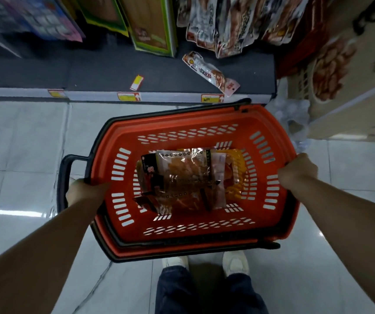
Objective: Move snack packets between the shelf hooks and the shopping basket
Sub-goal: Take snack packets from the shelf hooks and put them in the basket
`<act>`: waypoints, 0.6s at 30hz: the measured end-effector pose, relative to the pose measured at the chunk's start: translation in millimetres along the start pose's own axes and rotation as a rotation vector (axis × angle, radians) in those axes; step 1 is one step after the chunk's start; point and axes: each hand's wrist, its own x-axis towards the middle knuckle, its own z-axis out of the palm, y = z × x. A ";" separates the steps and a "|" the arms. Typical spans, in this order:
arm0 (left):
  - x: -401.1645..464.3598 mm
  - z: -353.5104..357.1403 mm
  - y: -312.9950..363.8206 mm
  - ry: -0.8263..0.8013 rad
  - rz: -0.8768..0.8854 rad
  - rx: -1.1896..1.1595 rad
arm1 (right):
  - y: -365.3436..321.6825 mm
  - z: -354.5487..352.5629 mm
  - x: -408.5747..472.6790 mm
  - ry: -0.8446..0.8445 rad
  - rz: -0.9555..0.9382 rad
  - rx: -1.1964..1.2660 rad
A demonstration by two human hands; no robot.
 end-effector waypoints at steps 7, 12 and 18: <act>-35.9 -89.8 11.7 0.040 -0.027 -0.063 | -52.3 -69.9 -38.1 -0.027 -0.260 -0.162; -70.6 -186.7 16.6 0.054 -0.030 -0.080 | -106.1 -136.7 -105.1 -0.055 -0.461 -0.239; -142.4 -314.8 -3.7 0.182 -0.127 -0.257 | -204.4 -207.2 -217.4 0.016 -0.789 -0.449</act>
